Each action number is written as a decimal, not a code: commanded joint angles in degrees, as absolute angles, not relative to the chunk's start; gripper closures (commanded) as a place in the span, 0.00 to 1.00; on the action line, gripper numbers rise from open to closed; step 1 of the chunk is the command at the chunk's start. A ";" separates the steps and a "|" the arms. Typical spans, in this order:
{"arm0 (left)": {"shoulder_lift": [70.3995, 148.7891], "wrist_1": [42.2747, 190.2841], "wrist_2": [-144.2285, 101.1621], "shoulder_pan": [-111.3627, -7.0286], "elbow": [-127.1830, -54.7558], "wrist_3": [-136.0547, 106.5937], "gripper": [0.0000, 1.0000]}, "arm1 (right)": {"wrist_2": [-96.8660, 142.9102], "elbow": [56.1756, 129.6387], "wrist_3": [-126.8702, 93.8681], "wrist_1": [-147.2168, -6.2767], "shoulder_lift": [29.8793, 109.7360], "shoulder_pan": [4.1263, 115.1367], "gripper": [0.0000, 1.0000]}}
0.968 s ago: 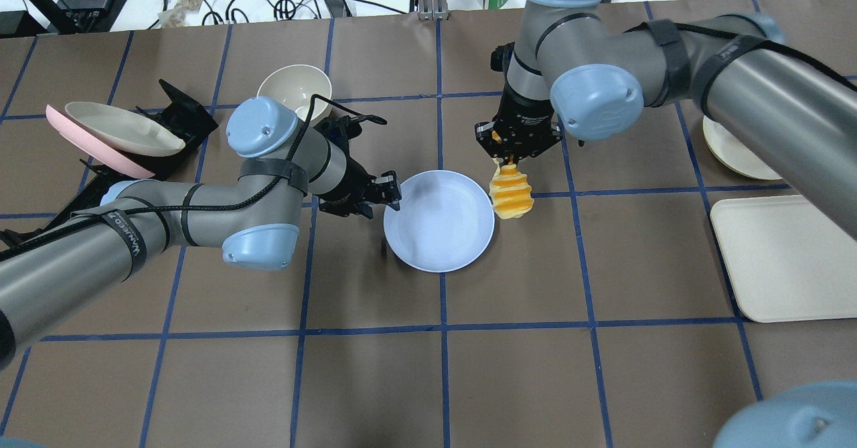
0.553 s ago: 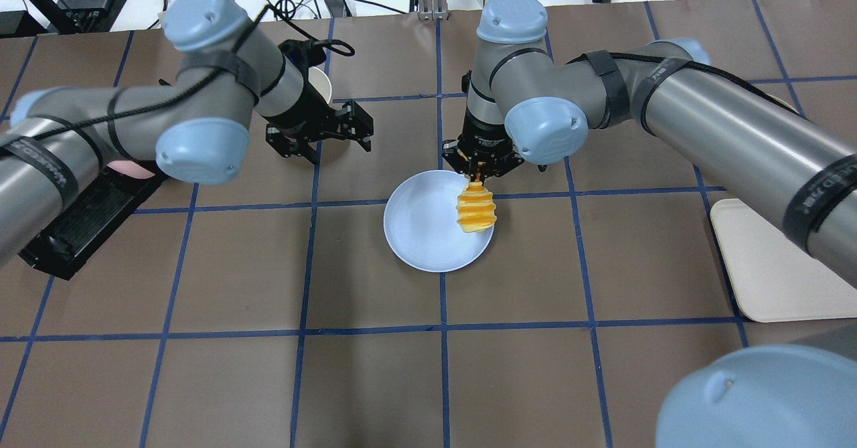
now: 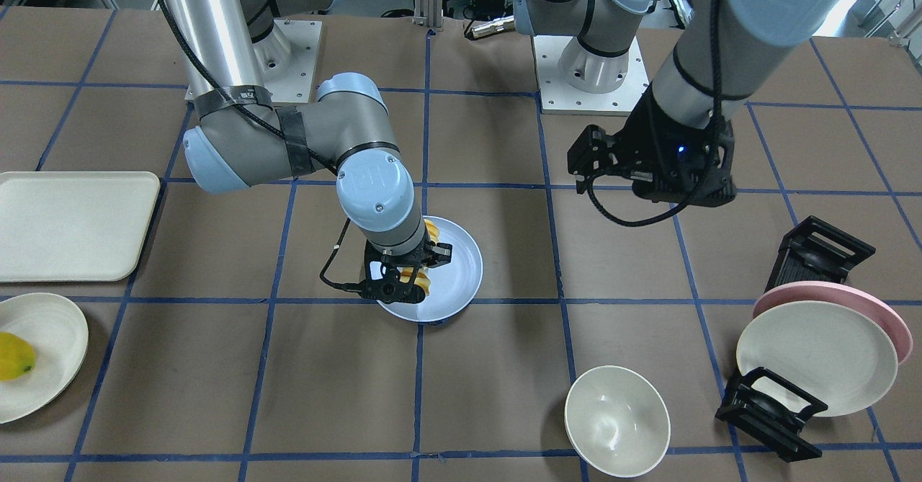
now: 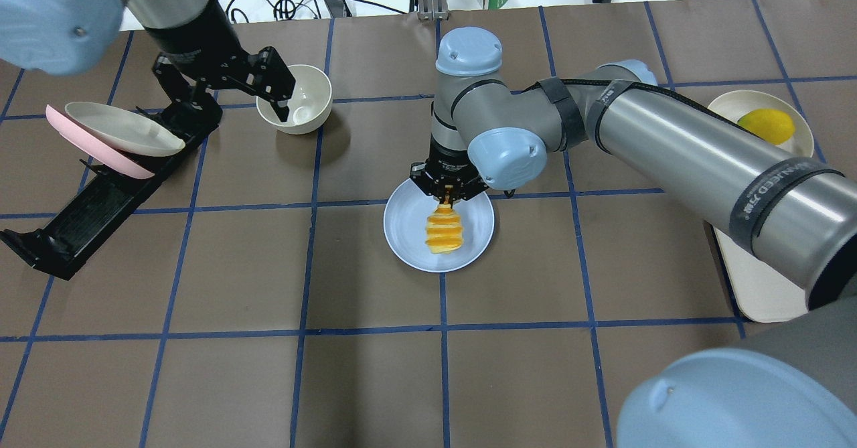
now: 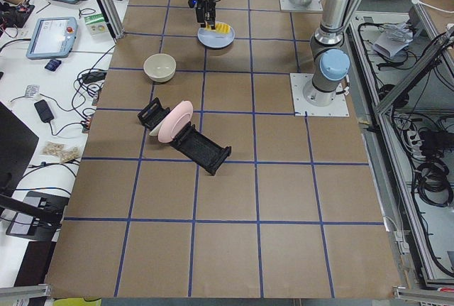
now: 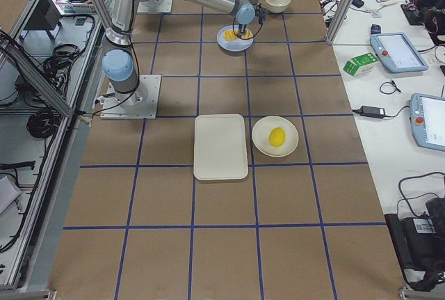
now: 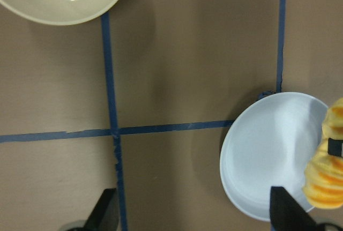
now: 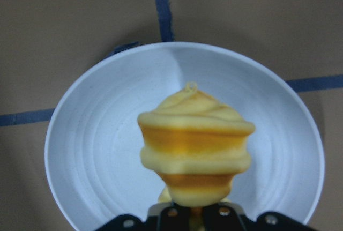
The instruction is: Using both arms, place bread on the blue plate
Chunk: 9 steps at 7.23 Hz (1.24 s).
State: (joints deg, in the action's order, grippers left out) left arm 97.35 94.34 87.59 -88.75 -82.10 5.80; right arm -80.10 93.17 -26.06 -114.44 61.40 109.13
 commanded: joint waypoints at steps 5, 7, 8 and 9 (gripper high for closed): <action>93.78 97.21 89.03 -88.59 -81.12 5.54 0.00 | -79.72 97.37 -26.37 -122.67 60.29 111.18 0.19; 93.69 97.38 89.12 -88.68 -81.21 5.54 0.00 | -80.33 97.65 -26.28 -124.44 60.29 111.01 0.00; 93.60 97.12 89.38 -88.68 -81.12 5.71 0.00 | -80.42 97.47 -26.37 -124.45 60.64 111.01 0.00; 94.39 95.90 88.51 -87.81 -80.25 5.45 0.00 | -80.51 97.12 -26.28 -123.84 61.34 110.92 0.00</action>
